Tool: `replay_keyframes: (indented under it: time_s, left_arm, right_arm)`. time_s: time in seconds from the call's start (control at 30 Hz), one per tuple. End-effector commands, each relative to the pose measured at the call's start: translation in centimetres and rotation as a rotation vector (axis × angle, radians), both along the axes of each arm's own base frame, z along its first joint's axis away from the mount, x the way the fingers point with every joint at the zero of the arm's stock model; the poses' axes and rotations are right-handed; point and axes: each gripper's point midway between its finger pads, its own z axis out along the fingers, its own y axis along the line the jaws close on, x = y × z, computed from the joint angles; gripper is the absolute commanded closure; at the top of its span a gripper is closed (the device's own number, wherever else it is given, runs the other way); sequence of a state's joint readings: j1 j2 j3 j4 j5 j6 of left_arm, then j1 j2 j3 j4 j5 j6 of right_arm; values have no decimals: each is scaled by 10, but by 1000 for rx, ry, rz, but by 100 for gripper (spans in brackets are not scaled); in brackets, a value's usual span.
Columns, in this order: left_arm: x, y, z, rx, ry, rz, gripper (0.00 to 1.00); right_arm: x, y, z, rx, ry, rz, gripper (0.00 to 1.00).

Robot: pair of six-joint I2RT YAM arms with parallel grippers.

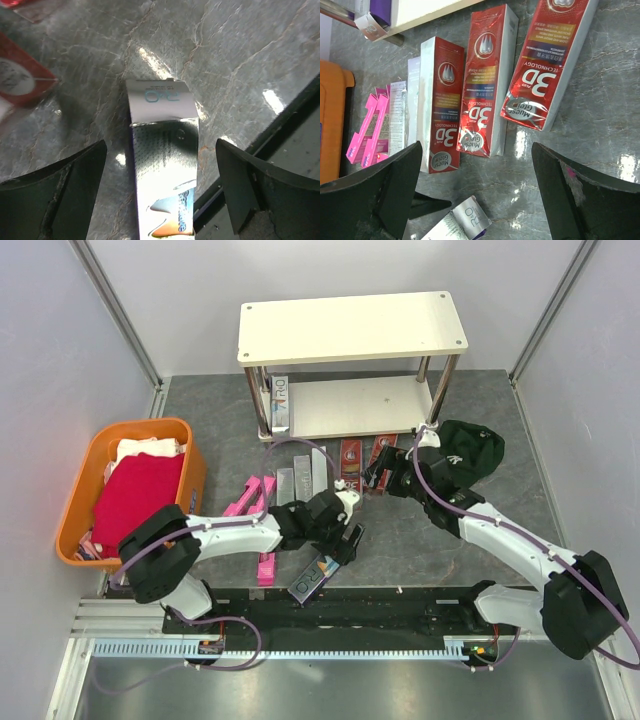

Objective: Place and organize the toothpastes onto the shelf

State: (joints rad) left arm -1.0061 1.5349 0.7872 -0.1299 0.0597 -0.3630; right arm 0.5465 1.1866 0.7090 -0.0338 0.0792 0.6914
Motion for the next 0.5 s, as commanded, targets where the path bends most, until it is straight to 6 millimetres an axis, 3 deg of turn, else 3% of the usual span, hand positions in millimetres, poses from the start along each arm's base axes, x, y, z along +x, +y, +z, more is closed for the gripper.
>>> replay_keyframes:
  time_s: [0.0, 0.13, 0.3, 0.47]
  left_arm:
    - [7, -6, 0, 91, -93, -14, 10]
    - [6, -6, -9, 151, -107, -10, 24]
    - [5, -1, -23, 220, -106, 0, 33]
    - [5, -1, -27, 243, -98, 4, 53]
  right_arm:
    - [4, -3, 3, -2, -10, -6, 2]
    - [3, -6, 1, -9, -5, -9, 2]
    - [3, -9, 1, -13, -3, -15, 2]
    - [3, -13, 0, -20, -3, -21, 2]
